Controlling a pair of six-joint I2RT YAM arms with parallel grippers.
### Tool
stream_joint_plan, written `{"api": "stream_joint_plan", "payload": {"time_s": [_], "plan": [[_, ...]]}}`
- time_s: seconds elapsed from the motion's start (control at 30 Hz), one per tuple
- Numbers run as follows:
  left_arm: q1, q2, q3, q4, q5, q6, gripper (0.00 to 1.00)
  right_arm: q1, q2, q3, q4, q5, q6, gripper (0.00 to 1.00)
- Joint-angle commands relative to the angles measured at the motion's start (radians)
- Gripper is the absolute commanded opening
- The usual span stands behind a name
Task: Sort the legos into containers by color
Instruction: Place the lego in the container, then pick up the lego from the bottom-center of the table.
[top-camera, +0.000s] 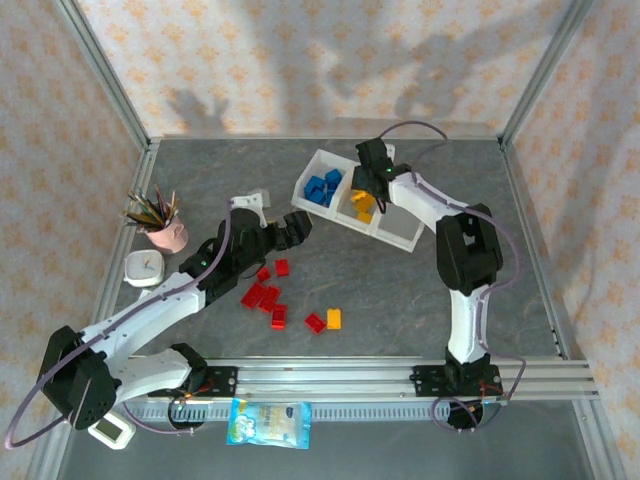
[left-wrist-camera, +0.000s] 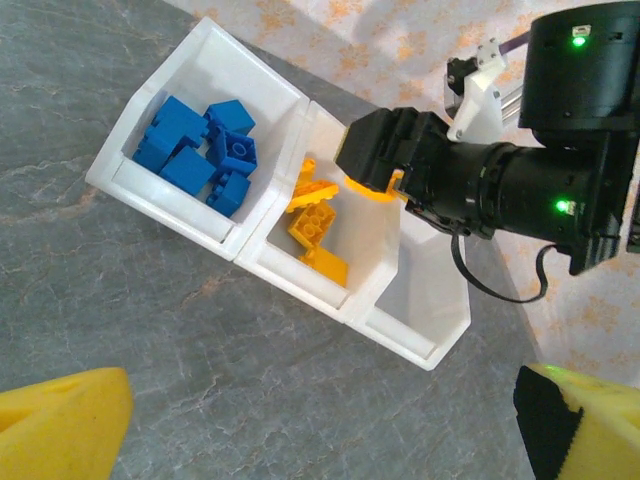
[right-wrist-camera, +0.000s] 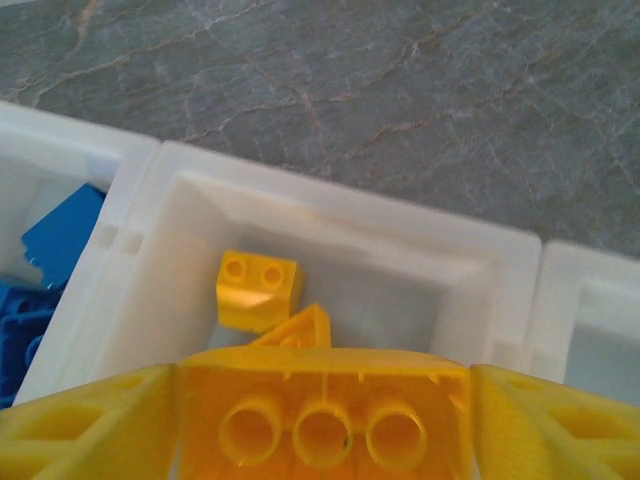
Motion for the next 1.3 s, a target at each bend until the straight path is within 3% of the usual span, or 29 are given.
{"api": "stream_joint_plan", "payload": {"time_s": [0.0, 0.13, 0.47, 0.87, 1.27], "plan": [[0.011, 0.014, 0.044, 0.047, 0.023, 0.025, 0.99, 0.0, 0.001, 0.061, -0.036, 0.009, -0.027, 0.75], [0.014, 0.001, 0.036, 0.051, 0.028, 0.022, 0.99, 0.002, -0.056, 0.017, -0.014, -0.038, -0.025, 0.84], [0.018, -0.106, -0.02, 0.003, 0.02, 0.003, 0.99, 0.102, -0.258, -0.176, -0.005, -0.086, -0.009, 0.91], [0.024, -0.324, -0.111, -0.224, -0.05, -0.013, 0.99, 0.333, -0.472, -0.477, -0.02, -0.159, 0.046, 0.92], [0.025, -0.423, -0.183, -0.359, -0.024, -0.07, 0.99, 0.568, -0.529, -0.664, -0.123, -0.1, 0.357, 0.88]]}}
